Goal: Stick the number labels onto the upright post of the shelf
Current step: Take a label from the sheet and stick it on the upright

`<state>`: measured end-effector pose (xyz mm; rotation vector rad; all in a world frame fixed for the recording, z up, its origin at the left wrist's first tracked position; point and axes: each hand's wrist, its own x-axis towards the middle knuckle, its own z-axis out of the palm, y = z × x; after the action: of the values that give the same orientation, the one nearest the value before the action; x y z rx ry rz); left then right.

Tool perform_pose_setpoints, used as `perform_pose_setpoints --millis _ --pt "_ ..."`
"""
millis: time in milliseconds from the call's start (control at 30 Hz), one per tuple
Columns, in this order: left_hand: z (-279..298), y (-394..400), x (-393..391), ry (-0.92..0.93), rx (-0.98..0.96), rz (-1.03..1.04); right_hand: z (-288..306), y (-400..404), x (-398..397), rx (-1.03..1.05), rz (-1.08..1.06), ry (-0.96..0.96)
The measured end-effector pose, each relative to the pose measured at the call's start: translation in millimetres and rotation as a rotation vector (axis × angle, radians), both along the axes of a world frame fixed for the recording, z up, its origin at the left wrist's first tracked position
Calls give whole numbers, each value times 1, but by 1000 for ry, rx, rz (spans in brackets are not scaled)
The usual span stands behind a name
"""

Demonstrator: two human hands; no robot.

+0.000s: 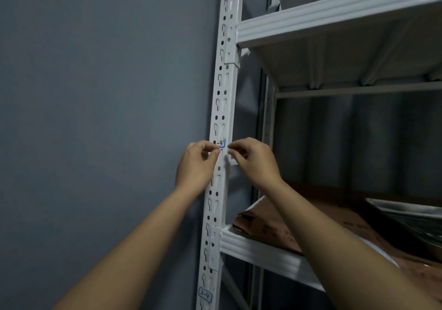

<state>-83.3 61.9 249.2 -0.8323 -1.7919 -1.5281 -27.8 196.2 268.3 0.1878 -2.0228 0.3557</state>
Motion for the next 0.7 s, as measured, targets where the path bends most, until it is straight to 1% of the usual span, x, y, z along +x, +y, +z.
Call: perform_pose_setpoints --millis 67,167,233,367,567,700 --pt "0 -1 -5 -4 -23 6 9 -2 -4 129 -55 2" --pt "2 -4 -13 -26 -52 10 25 -2 -11 357 -191 -13" --pt "3 -5 -16 -40 -60 11 34 -3 -13 458 -254 -32" --pt "5 -8 -18 -39 -74 6 50 -4 -15 632 -345 -63" --pt "11 -8 -18 -34 -85 -12 67 -11 -15 1022 -459 -122" --pt "13 -8 -19 -26 -76 -29 71 -19 -13 1126 -514 -143"
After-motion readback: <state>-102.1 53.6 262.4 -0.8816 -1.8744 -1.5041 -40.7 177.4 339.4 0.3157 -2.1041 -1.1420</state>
